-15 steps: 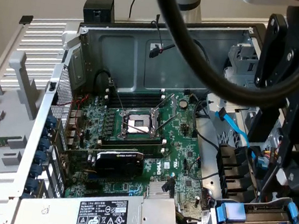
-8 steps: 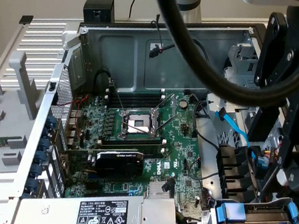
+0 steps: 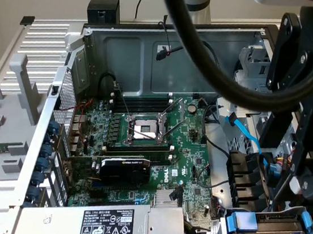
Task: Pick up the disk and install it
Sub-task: 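Insert the first disk wire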
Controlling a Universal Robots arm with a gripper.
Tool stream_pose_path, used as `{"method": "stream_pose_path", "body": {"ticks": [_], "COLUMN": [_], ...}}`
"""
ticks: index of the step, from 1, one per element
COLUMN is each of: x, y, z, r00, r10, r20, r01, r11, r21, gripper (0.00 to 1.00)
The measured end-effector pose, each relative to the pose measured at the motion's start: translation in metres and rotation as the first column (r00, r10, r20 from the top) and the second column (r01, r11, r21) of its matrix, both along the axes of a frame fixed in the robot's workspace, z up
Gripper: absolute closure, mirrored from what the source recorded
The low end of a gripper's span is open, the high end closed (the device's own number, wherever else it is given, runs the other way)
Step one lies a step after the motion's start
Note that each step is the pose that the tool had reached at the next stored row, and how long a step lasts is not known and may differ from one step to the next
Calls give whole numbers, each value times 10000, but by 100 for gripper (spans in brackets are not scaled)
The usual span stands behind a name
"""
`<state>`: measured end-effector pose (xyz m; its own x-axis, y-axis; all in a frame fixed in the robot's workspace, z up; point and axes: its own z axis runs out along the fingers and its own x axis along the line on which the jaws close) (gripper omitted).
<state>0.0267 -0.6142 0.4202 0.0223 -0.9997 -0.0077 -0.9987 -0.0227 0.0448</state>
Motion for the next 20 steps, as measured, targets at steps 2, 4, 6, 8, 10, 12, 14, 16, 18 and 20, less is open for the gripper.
{"method": "stream_pose_path", "body": {"ticks": [2,4,6,8,10,12,14,16,18,20], "x": [0,1,7,13,15,22,43,67,94,122], "y": [0,9,38,72,79,85,105,124,141,154], "z": [0,-1,1,0,-1,3,4,5,5,4], "r00": [10000,10000,10000,10000,10000,10000,10000,10000,9999,9999], "r10": [0,-1,-5,-7,-39,-63,-76,-85,-96,-106], "r20": [0,0,3,6,1,-8,-7,7,31,60], "r01": [0,1,5,7,39,63,76,85,97,107], "r11": [10000,10000,10000,10000,10000,10000,9999,9999,9999,9999], "r21": [0,3,-1,1,-16,-75,-75,-76,-76,-76], "gripper": [43,43,43,43,43,43,43,43,43,43]}}
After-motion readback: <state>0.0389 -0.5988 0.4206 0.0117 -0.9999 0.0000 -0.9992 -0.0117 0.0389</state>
